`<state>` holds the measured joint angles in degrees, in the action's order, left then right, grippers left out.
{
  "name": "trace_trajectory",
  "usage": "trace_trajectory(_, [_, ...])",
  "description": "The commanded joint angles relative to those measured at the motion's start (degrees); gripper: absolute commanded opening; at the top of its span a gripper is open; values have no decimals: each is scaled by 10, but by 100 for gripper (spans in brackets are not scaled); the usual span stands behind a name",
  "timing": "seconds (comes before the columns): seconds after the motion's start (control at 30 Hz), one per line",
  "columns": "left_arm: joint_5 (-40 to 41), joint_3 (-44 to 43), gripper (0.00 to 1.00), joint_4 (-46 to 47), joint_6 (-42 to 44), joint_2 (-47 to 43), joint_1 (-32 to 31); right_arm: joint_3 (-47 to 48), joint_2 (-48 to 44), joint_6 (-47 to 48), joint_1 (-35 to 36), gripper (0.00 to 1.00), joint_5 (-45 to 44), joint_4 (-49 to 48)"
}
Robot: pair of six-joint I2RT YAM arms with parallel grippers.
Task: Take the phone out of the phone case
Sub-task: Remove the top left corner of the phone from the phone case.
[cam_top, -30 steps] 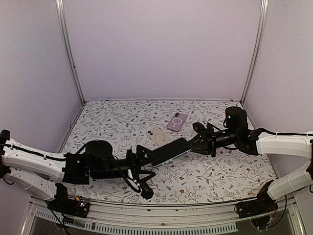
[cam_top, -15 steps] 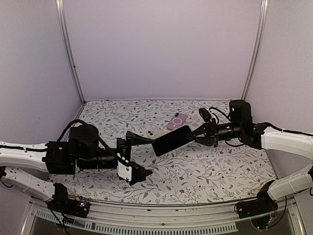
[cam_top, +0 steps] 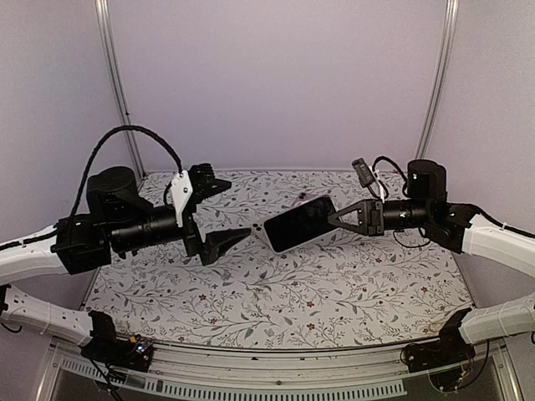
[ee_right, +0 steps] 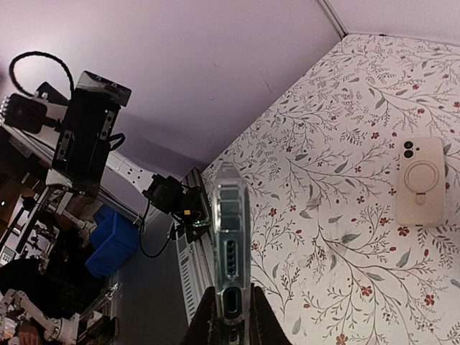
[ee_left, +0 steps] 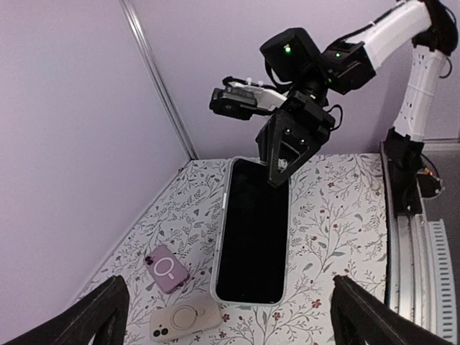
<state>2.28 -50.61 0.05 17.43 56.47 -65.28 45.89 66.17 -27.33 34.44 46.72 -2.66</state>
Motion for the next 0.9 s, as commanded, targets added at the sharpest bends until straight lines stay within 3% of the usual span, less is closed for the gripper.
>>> trace_trajectory(0.0, [-110, -30, 98, -44, -179, 11, 83, 8, -37, 54, -1, 3, -16, -58])
trace_trajectory(0.13, [-276, -47, 85, -38, -273, 38, 159, -1, -42, 59, -1, 0, 8, -104])
trace_trajectory(0.33, [-445, -51, 72, 34, -360, 69, 217, -19, -50, 71, -1, 0, 104, -196])
trace_trajectory(0.67, [-555, -41, 59, 94, -398, 86, 219, -19, -50, 74, 1, 0, 162, -231])
trace_trajectory(0.87, [-570, -44, 53, 106, -416, 113, 216, -15, -47, 65, 10, 0, 184, -249])
